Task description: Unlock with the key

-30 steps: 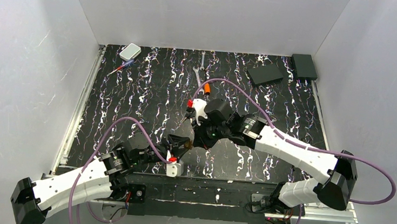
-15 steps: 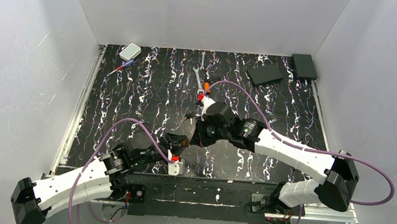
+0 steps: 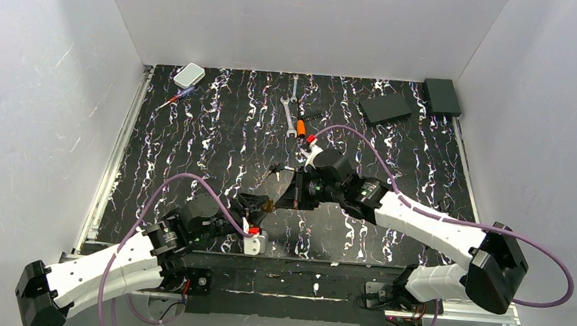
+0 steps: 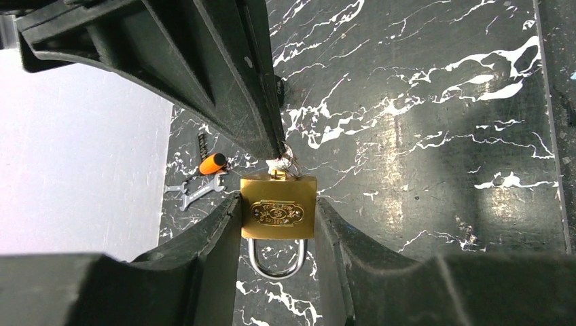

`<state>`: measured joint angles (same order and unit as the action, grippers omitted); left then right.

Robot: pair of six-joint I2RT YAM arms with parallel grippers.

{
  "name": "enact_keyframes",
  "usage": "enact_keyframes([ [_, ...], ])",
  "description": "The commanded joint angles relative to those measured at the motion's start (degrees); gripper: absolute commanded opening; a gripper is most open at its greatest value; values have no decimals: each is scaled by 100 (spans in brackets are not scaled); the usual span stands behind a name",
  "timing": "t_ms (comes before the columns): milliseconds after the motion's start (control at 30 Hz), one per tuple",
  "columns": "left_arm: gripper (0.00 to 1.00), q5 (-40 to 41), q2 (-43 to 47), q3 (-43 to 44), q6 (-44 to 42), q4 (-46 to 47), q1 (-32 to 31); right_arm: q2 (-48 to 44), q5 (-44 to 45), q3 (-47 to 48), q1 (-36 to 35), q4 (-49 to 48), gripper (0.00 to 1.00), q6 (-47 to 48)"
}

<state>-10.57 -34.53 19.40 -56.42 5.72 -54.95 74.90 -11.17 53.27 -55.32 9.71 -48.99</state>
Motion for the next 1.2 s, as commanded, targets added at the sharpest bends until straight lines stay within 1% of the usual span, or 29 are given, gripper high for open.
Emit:
enact_keyframes([
  [0,0,-644,306,293,-104,1405,-95,94,-50,-259,53,-634,1,-488],
  [267,0,-635,346,292,-130,1402,-94,104,-308,-599,120,-1273,1,-1017],
  [533,0,-518,385,284,-198,1416,-96,-24,-314,-1034,258,-1818,1,-1578],
  [833,0,-405,418,283,-246,1458,-102,104,-461,-1304,276,-2642,1,-2229],
  [1000,0,-329,421,250,-297,1515,-104,237,-532,-1367,276,-2956,1,-2644],
  [1167,0,-207,470,189,-368,1649,-104,284,-546,-1456,285,-3068,1,-3009],
])
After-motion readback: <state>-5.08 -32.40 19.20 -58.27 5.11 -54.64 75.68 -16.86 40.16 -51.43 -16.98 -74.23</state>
